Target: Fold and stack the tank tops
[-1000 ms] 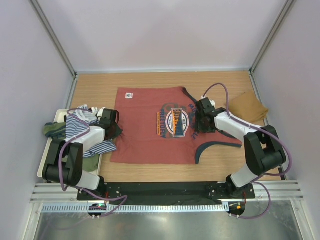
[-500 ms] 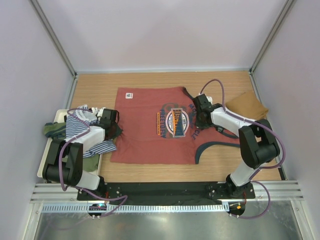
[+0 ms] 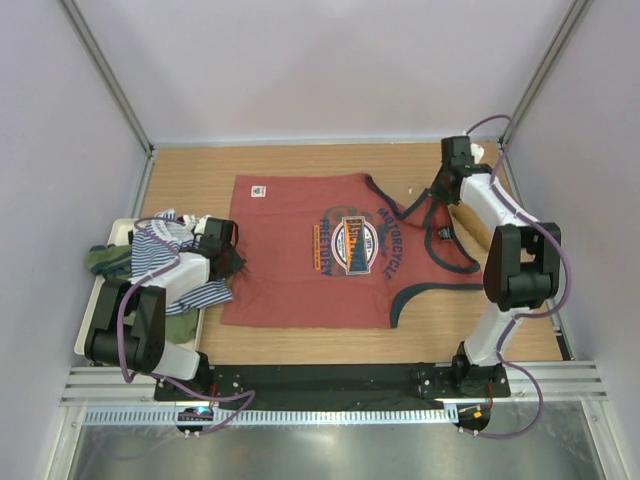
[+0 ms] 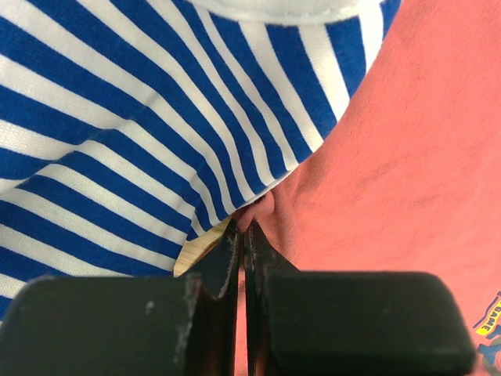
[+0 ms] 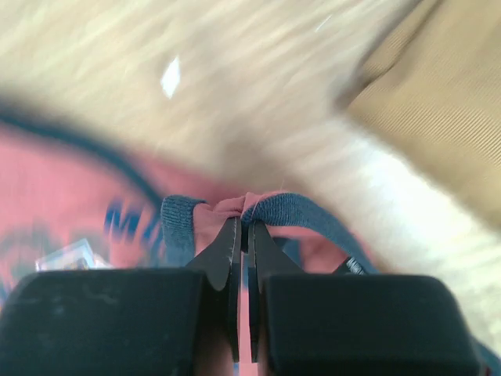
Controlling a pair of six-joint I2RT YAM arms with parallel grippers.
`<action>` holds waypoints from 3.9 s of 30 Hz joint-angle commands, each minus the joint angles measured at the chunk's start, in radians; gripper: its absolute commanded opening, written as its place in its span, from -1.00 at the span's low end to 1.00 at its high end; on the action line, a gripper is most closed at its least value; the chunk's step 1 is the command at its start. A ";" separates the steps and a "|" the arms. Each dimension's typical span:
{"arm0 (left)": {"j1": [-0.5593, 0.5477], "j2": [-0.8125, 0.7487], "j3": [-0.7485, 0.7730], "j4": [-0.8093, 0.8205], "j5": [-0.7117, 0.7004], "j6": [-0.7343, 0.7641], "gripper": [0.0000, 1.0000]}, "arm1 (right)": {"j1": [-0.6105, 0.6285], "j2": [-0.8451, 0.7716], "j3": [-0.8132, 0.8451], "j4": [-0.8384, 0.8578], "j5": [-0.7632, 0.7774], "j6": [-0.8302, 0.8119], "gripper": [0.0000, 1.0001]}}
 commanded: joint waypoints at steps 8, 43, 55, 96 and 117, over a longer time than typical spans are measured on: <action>0.006 -0.012 -0.020 -0.017 -0.007 0.012 -1.00 | -0.134 0.078 0.076 0.085 0.117 0.197 -0.02; 0.007 -0.082 -0.054 -0.039 -0.073 -0.025 -1.00 | -0.228 0.434 0.260 0.151 -0.060 0.313 -0.59; 0.007 -0.186 -0.083 0.011 0.018 0.021 -0.56 | -0.188 0.315 0.303 0.132 -0.142 0.240 0.14; -0.163 -0.685 -0.168 -0.603 0.056 -0.382 0.29 | 0.310 -0.839 -0.882 -0.107 -0.354 0.270 0.15; -0.171 -0.689 -0.217 -0.606 0.038 -0.407 0.18 | 0.508 -0.700 -0.894 -0.010 -0.175 0.335 -0.28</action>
